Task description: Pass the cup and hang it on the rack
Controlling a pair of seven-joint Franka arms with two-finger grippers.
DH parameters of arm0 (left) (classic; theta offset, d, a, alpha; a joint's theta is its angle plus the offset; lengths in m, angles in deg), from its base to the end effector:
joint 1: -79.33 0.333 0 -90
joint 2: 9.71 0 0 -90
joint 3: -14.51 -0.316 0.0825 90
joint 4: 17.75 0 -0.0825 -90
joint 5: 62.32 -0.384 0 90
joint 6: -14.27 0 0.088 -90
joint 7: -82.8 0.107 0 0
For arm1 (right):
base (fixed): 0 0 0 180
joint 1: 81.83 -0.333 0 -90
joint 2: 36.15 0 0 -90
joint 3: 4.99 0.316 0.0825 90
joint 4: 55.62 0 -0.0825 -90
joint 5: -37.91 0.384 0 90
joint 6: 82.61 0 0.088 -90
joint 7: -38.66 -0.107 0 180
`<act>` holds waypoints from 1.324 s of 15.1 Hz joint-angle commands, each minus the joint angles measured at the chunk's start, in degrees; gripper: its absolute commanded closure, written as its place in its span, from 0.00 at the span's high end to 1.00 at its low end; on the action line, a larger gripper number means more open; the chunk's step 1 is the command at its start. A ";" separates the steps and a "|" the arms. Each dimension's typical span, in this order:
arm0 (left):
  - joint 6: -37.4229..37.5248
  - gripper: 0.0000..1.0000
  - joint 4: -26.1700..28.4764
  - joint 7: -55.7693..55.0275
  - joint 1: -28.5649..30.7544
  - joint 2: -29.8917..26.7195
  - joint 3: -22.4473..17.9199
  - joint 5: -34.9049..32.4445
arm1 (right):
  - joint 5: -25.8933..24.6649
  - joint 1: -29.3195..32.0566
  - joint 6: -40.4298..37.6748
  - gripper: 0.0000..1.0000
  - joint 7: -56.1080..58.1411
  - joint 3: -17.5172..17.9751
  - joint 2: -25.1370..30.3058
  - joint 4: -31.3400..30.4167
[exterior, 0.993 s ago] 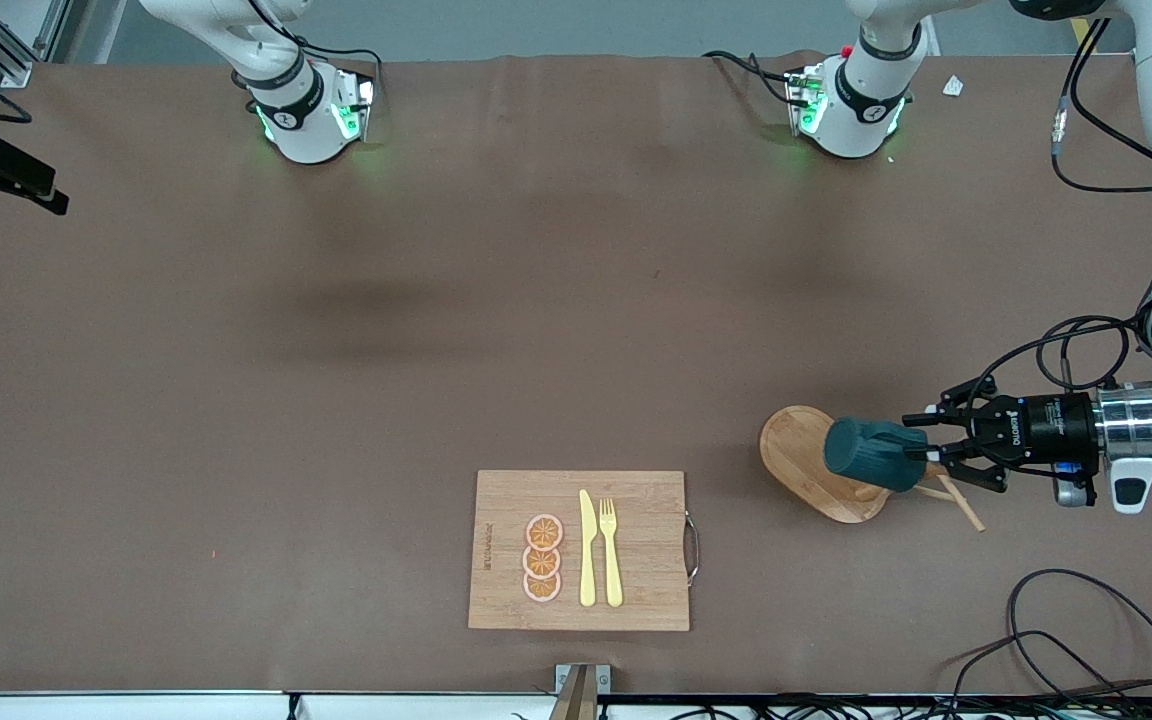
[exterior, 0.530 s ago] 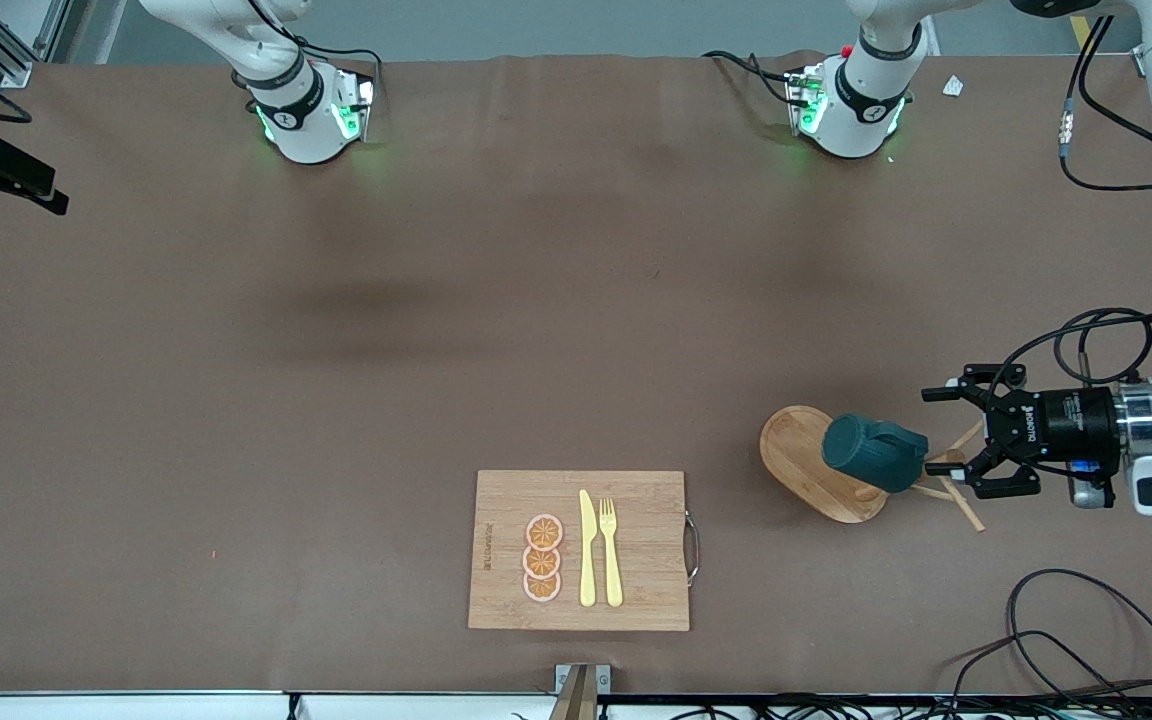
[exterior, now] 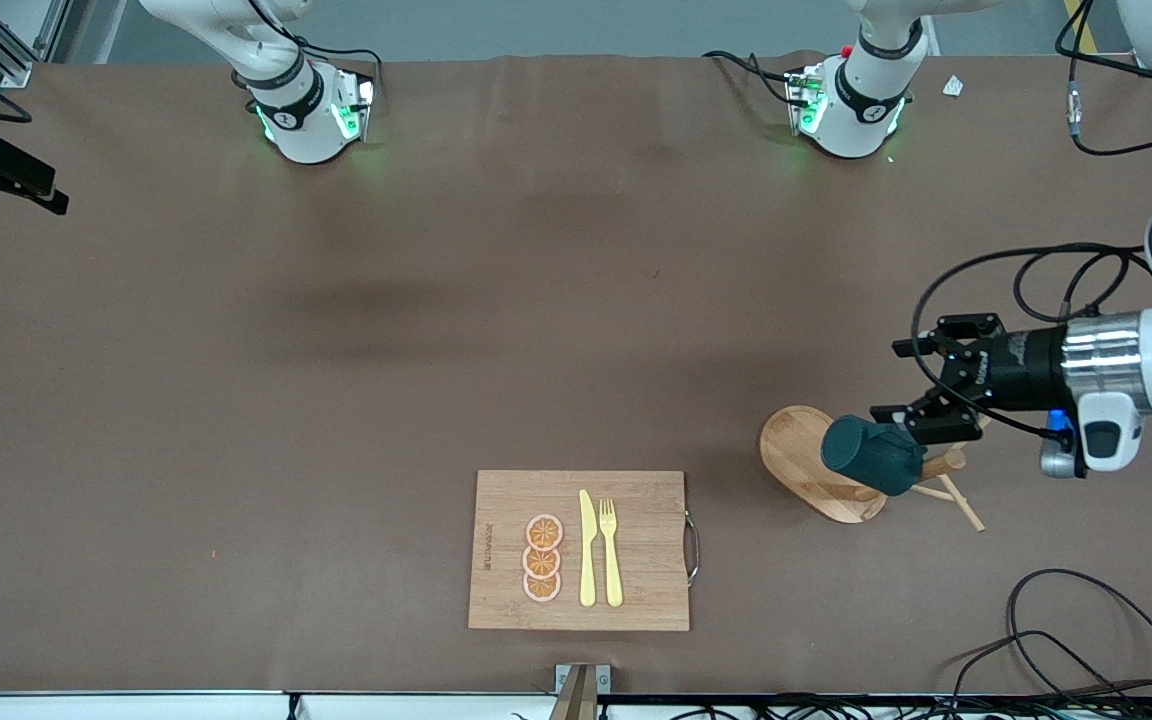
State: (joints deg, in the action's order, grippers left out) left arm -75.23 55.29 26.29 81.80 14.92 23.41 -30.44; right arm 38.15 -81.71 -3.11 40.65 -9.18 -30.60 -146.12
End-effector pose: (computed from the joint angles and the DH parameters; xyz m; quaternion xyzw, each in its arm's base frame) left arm 0.6639 -0.1106 0.5204 0.8516 0.4210 -0.2146 0.2267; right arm 0.5028 -0.0395 0.6565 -0.9987 0.0196 0.0473 0.0082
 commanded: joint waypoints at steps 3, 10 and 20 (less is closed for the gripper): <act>0.99 1.00 0.26 11.30 0.42 -6.77 5.50 -17.50 | 0.47 0.32 -0.39 1.00 0.82 0.15 0.95 -0.29; 3.63 1.00 1.58 40.84 1.57 -14.07 7.54 -37.59 | -1.02 0.32 0.57 1.00 0.91 0.15 1.04 -0.29; 6.44 1.00 15.81 53.87 -5.55 -29.80 -4.23 -34.44 | -1.46 0.06 1.01 1.00 0.91 0.32 1.13 -0.29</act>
State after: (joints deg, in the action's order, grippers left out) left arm -68.32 66.17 79.38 78.04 -10.92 21.65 -66.64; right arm 37.54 -81.71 -2.28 41.00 -9.16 -30.57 -145.94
